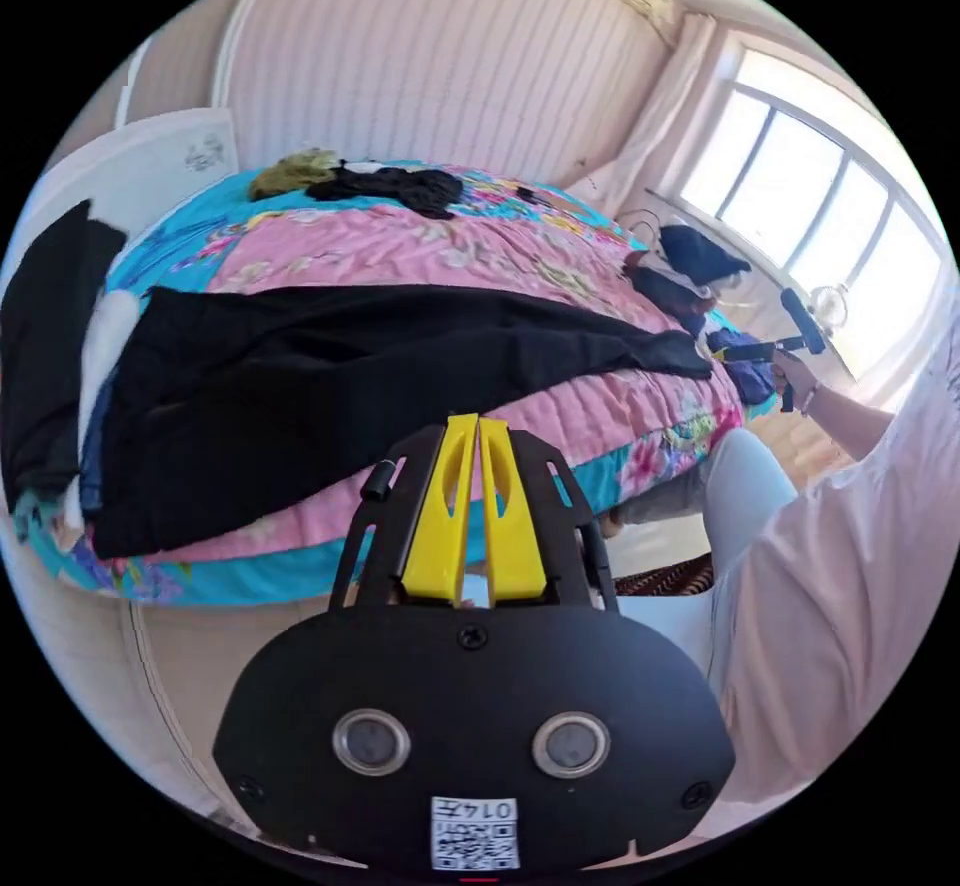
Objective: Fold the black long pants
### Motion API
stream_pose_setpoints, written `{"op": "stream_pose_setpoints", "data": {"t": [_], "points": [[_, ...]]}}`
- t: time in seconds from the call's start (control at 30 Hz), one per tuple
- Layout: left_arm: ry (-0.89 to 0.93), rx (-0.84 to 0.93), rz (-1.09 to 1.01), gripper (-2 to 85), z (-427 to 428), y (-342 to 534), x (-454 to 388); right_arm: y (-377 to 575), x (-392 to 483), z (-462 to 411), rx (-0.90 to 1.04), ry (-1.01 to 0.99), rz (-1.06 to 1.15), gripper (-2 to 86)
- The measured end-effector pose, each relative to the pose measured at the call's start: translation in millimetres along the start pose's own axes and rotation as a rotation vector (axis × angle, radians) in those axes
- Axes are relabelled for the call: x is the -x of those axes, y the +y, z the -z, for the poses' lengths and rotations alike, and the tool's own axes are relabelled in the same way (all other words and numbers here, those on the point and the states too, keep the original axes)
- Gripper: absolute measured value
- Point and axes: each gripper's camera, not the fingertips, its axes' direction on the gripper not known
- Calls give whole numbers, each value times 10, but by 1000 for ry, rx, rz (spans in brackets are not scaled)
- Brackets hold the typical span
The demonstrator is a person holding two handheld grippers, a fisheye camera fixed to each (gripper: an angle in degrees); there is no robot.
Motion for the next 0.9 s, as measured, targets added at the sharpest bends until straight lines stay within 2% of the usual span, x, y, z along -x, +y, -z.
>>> {"op": "stream_pose_setpoints", "data": {"t": [0.1, 0.2, 0.27, 0.33, 0.47, 0.53, 0.6, 0.77, 0.83, 0.9], "points": [[24, 26, -115, 33, -472, -500, -336, 197, -489, 127, -55, -34, -95, 124], [-21, 110, -132, 100, -937, -927, -493, 147, -769, 181, -106, -69, -99, 127], [-68, 175, -130, 107, -1210, -1126, -543, 2, -875, 176, -124, -97, -81, 129], [-133, 276, -118, 104, -1544, -1304, -597, -254, -994, 140, -155, -84, -58, 134], [-136, 306, -51, 77, -1738, -1466, -641, -601, -1363, -55, -127, 65, -137, 130], [-61, 314, -6, 23, -1741, -1570, -634, -681, -1644, -173, -32, -125, -147, 74], [-10, 306, -21, 0, -1700, -1638, -669, -604, -1756, -122, -43, -191, -69, 24], [76, 316, -217, -9, -1497, -1679, -964, -42, -2125, 265, -134, -278, 20, -1], [117, 367, -297, -9, -1452, -1599, -1082, 311, -2346, 427, -124, -269, -3, -2], [136, 423, -286, -9, -1493, -1533, -1093, 511, -2483, 466, -85, -236, -26, -1]]}}
